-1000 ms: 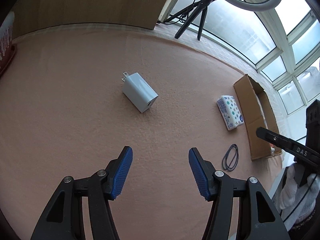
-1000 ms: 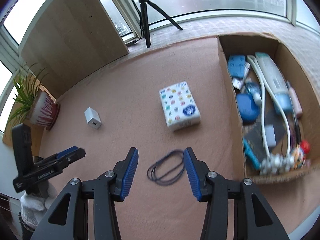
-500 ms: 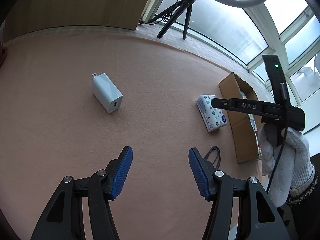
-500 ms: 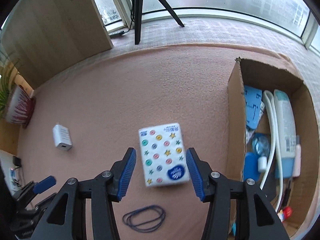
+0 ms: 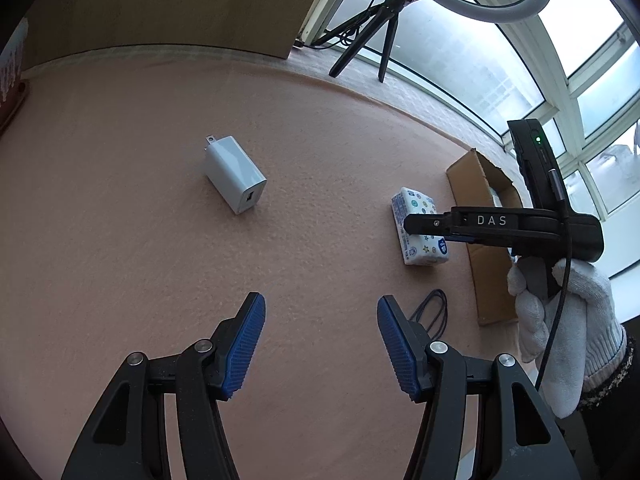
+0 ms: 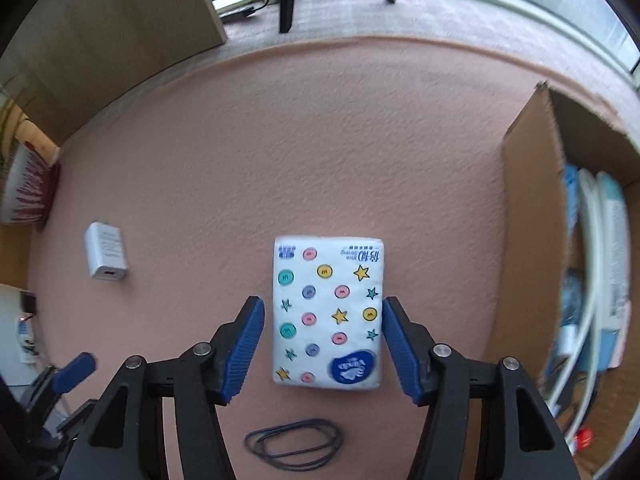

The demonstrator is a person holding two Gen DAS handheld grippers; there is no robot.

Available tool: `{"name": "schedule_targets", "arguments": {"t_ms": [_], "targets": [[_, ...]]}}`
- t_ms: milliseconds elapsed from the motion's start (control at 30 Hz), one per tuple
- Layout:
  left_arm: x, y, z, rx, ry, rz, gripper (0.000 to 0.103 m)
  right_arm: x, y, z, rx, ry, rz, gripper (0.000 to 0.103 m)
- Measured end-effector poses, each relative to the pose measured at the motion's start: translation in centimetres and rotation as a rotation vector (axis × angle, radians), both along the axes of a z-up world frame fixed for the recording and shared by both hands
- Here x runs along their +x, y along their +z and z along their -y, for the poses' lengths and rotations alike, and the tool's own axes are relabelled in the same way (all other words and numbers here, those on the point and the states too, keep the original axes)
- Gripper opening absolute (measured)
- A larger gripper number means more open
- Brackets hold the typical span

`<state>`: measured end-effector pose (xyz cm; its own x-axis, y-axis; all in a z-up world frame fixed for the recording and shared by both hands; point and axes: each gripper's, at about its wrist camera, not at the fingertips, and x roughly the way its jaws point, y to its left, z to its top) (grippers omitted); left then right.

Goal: Organize objects
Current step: 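Move the right gripper to the white tissue pack and grasp it, then carry the tissue pack over the box with the right gripper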

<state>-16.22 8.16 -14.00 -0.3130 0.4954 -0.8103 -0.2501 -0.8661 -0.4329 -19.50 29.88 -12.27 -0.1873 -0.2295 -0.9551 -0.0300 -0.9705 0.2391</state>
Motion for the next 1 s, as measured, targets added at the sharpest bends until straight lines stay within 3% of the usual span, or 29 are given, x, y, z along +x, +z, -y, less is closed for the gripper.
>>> {"name": "schedule_targets", "arguments": {"t_ms": [300, 500, 900, 1000], "targets": [[1.2, -0.3, 0.0, -0.031, -0.034, 0.004, 0.062, 2.6, 0.1, 4.4, -0.072, 0.117, -0.023, 0.051], [2.3, -0.9, -2.6, -0.052, -0.133, 0.001, 0.062, 4.9, -0.3, 6.9, -0.105, 0.162, -0.034, 0.051], [1.6, -2.2, -5.8, -0.010, -0.192, 0.020, 0.061, 6.4, -0.8, 5.8, -0.277, 0.096, -0.006, 0.053], [1.5, -2.3, -6.1, -0.021, -0.193, 0.021, 0.058, 6.8, -0.9, 5.8, -0.292, 0.085, -0.008, 0.044]]}}
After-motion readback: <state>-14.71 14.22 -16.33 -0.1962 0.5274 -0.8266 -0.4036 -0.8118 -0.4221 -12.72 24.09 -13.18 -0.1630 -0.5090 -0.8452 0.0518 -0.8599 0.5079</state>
